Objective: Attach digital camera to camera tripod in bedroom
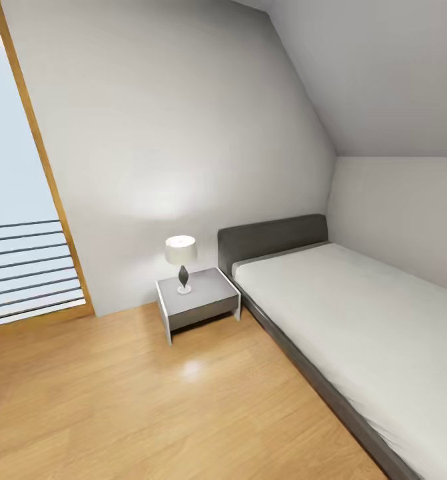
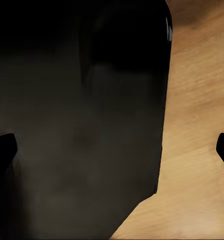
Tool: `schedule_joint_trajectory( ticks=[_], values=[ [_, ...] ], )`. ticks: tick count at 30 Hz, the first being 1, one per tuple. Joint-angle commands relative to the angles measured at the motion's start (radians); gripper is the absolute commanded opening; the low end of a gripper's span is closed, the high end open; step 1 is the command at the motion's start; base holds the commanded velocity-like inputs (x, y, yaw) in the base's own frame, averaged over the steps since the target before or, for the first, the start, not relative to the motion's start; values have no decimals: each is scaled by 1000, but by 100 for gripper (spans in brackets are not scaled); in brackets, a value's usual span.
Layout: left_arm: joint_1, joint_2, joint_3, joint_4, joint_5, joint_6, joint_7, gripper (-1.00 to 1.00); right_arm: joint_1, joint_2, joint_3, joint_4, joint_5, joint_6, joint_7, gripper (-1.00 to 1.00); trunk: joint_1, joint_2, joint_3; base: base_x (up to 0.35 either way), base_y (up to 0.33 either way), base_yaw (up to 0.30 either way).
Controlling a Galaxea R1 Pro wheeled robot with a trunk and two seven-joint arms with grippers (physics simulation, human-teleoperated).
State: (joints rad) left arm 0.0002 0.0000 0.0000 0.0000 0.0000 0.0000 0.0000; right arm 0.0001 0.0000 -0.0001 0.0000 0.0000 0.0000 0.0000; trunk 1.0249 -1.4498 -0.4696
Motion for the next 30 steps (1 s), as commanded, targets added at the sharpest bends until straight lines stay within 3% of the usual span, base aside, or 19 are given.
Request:
schedule_joint_trajectory(
  ticks=[1, 5, 12, 30],
  values=[
    [-1, -3, 6, -6, 6, -6, -2, 100, 1, -5, 6, 2, 3, 1, -2, 100, 0, 0, 0, 0, 0, 0],
    [1, -4, 9, -23, 16, -18, -3, 100, 1, -5, 5, 1, 4, -2, 0, 100, 0, 0, 0, 0, 0, 0],
    [2, -6, 9, -25, 0, -18, -3, 100, 1, -6, 5, 1, 5, -6, 3, 100, 0, 0, 0, 0, 0, 0],
    [3, -5, 9, -26, 0, -20, -2, 100, 1, -5, 5, 1, 6, -6, -5, 100, 0, 0, 0, 0, 0, 0]
  ],
)
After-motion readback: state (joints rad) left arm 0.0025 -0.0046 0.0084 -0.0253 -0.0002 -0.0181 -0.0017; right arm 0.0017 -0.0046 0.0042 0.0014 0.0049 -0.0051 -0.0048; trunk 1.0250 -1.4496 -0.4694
